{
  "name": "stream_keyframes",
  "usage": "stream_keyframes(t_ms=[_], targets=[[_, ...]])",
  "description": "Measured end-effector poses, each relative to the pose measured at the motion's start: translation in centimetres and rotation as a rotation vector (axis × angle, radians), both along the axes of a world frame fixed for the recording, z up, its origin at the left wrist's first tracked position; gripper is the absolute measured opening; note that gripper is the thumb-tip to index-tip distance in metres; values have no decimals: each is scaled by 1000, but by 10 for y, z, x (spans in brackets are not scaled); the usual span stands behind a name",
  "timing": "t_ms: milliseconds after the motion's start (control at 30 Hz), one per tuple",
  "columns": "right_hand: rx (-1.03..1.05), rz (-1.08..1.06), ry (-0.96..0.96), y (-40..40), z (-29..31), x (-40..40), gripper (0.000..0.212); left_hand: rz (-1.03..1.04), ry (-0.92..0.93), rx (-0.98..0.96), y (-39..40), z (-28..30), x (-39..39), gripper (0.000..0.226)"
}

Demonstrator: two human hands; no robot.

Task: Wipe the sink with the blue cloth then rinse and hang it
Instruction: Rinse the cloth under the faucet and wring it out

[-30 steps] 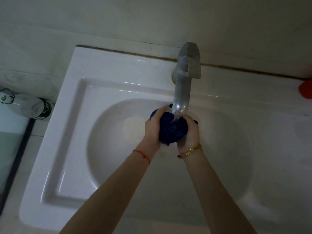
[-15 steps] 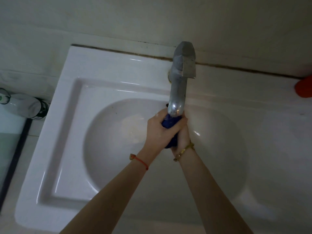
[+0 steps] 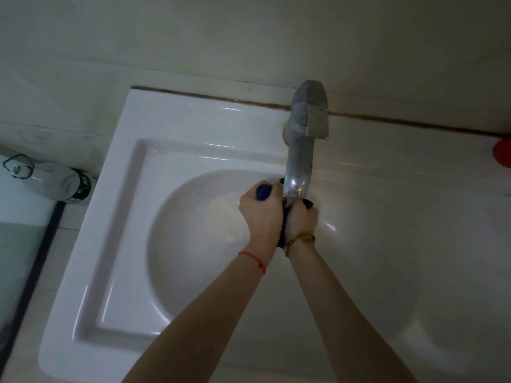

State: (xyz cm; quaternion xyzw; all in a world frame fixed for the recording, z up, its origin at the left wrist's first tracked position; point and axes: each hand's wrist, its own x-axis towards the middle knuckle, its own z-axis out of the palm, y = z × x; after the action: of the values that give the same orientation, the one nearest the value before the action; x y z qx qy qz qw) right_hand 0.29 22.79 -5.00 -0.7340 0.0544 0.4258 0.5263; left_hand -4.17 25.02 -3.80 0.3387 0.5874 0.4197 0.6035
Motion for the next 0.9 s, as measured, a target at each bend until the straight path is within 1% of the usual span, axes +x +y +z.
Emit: stream_keyframes(t_ms=[100,167,200,267,300,333,367,400,433,467,500,533,567,600,667,700,767,833,900], targets=[[2,-57,10,-6,2,5,32,8,-92,-164,2,4,4,47],[83,-65,113,-11,0,11,17,20,-168,-257,6,9,1,41],[151,-70,158,-14,-1,14,14,6,-178,-272,7,9,-2,34],[237,-24,138,-21,0,21,26,-58,-180,-279,8,7,-9,13],[284,9,88,-24,1,25,32,-87,-203,-294,8,6,-13,5],[347,45,59,-26,2,27,37,-105,-231,-315,6,4,-17,12],[410,82,55,-27,3,30,44,-118,-251,-344,5,3,-20,25],[448,107,73,-28,1,30,53,-127,-246,-367,4,2,-21,36],[448,118,105,-28,-1,28,63,-133,-230,-387,2,2,-21,40],[421,119,139,-28,-1,25,70,-131,-204,-391,0,3,-20,34],[382,99,171,-28,-1,21,75,-121,-171,-386,-2,5,-19,22],[362,82,232,-27,-2,18,77,-107,-131,-366,-3,6,-17,14],[332,63,308,-26,-1,17,77,-98,-97,-326,-4,7,-16,14],[305,39,390,-25,-2,17,72,-104,-69,-268,-4,5,-14,15],[271,10,521,-21,1,19,54,-166,6,-126,-5,1,-13,16],[239,12,543,-18,1,20,44,-212,57,-46,-4,-1,-12,17],[183,27,516,-12,-1,20,29,-299,153,86,-3,-4,-11,22],[143,50,465,-4,-4,20,28,-337,200,184,-3,-5,-10,27],[91,41,415,1,-7,16,31,-334,220,269,-3,-6,-8,34]])
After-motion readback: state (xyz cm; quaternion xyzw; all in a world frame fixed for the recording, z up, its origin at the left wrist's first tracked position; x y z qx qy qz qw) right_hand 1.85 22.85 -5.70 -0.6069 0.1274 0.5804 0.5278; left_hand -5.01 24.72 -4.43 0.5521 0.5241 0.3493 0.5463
